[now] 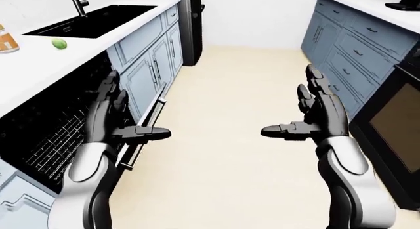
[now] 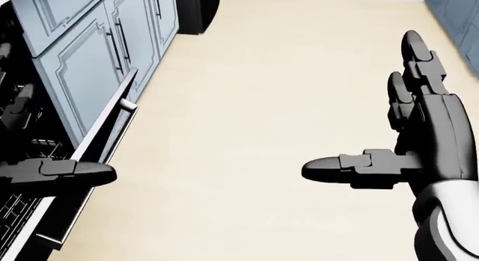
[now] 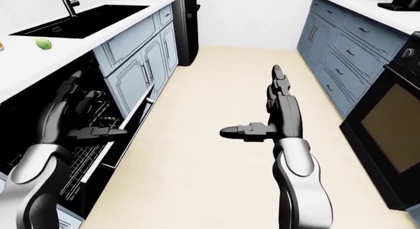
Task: Close the dishwasher door
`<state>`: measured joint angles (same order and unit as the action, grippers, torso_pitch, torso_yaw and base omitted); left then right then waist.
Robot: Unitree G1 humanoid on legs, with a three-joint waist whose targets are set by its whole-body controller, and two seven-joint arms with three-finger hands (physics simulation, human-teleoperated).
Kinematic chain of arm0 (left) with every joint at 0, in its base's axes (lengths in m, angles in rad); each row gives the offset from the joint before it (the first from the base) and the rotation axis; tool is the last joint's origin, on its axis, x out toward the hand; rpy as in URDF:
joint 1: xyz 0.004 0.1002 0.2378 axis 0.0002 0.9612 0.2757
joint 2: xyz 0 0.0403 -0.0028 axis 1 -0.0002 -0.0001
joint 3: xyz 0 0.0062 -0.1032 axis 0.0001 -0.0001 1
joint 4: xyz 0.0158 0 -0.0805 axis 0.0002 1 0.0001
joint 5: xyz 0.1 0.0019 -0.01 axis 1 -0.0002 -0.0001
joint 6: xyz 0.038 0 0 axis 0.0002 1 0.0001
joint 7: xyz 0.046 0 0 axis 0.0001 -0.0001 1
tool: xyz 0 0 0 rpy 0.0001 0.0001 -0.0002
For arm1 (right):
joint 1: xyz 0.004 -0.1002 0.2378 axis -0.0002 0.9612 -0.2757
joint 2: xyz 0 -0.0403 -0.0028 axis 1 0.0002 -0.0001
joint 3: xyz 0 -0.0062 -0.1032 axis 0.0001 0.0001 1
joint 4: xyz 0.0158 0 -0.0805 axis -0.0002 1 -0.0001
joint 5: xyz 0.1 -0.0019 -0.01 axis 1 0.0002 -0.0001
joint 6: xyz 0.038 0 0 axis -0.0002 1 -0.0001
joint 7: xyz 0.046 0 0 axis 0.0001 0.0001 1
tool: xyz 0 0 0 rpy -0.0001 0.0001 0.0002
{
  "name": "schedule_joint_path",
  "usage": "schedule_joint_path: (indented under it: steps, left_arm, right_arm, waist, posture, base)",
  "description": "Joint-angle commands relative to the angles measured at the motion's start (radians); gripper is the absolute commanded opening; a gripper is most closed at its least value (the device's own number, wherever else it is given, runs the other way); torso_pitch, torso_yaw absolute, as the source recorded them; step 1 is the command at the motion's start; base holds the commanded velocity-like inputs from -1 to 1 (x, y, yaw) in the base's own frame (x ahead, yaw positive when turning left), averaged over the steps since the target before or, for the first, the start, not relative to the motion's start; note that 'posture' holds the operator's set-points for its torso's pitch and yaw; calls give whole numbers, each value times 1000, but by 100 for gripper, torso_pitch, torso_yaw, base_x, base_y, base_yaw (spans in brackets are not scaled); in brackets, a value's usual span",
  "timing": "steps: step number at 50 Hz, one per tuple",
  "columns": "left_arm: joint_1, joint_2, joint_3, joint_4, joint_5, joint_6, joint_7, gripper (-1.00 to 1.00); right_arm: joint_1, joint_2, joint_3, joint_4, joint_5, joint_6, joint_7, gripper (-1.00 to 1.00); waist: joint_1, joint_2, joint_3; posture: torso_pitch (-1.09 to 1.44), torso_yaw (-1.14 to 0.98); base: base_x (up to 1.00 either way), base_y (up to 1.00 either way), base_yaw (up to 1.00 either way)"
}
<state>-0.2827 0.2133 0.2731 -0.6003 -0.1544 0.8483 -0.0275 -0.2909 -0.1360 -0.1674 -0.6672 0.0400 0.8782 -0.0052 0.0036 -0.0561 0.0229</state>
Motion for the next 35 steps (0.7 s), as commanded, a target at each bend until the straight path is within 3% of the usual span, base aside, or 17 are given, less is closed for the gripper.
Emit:
schedule_joint_path:
  steps: [1,2,3,4,7,11,13,14,15,16,23,25,26,28,29,31,35]
  left_arm:
    - [-20,4,1,-27,-4,-26,-2,100]
    - [-19,4,0,-27,-4,-27,-2,100]
    - [-18,4,1,-28,-4,-27,-2,100]
    - [-18,4,1,-29,-5,-26,-2,100]
    - [-17,4,-1,-24,-3,-31,-3,100]
    - [-19,4,-1,-30,-4,-25,-1,100]
    - [-18,4,-1,-26,-3,-29,-2,100]
    - [-17,4,0,-25,-3,-30,-2,100]
    - [-17,4,-1,-24,-3,-32,-3,100]
    - [-16,3,-1,-23,-3,-33,-3,100]
    - [-17,3,-2,-25,-1,-32,-3,100]
    - [-17,3,-2,-25,-1,-32,-3,100]
    - [-17,3,-3,-26,-1,-31,-2,100]
    - [-17,3,-3,-30,-1,-27,-2,100]
    - [-17,2,-2,-27,-1,-30,-2,100]
    - [-17,3,-2,-26,-1,-31,-3,100]
    - [-18,2,-2,-29,-1,-28,-2,100]
  right_arm:
    - [-15,-7,-7,-18,-4,-27,-3,100]
    - [-14,-7,-6,-17,-4,-29,-3,100]
    - [-16,-7,-5,-24,-5,-21,-4,100]
    - [-16,-7,-5,-24,-5,-20,-5,100]
    - [-18,-6,-5,-28,-5,-14,-5,100]
    - [-17,-7,-6,-27,-4,-16,-3,100]
    - [-18,-7,-5,-28,-5,-13,-4,100]
    - [-16,-7,-5,-24,-6,-18,-4,100]
    - [-18,-7,-6,-27,-5,-15,-4,100]
    - [-18,-8,-6,-28,-5,-14,-3,100]
    - [-19,-9,-8,-33,-4,-8,-3,100]
    - [-19,-8,-7,-29,-5,-13,-3,100]
    - [-17,-8,-8,-23,-5,-21,-2,100]
    - [-17,-8,-6,-27,-6,-17,-3,100]
    - [-15,-8,-6,-21,-6,-24,-2,100]
    - [-16,-8,-8,-21,-5,-23,-1,100]
    - [-18,-8,-8,-28,-5,-15,-2,100]
  waist:
    - [-3,-28,-24]
    - [-13,22,-12]
    - [-5,6,-12]
    - [-7,6,-14]
    - [-3,29,-14]
    - [-6,80,1]
    - [-9,139,-13]
    - [-14,146,-23]
    - [-1,126,-9]
    - [-8,130,-3]
    - [-5,59,-6]
    - [-4,23,-8]
    - [-4,-7,-16]
    - [-11,14,-10]
    - [-4,6,-8]
    - [-5,17,-15]
    - [-3,57,-2]
  posture:
    - [0,0]
    - [0,0]
    - [0,0]
    - [0,0]
    - [0,0]
    - [0,0]
    - [0,0]
    - [0,0]
    - [0,0]
    - [0,0]
    - [0,0]
    - [0,0]
    - [0,0]
    - [0,0]
    - [0,0]
    - [0,0]
    - [0,0]
  base:
    - [0,9,0]
    - [0,9,0]
    - [0,9,0]
    - [0,9,0]
    - [0,9,0]
    - [0,9,0]
    - [0,9,0]
    - [0,9,0]
    - [0,9,0]
    - [0,9,0]
    - [0,9,0]
    - [0,9,0]
    - [0,9,0]
    - [0,9,0]
    - [0,9,0]
    - [0,9,0]
    - [0,8,0]
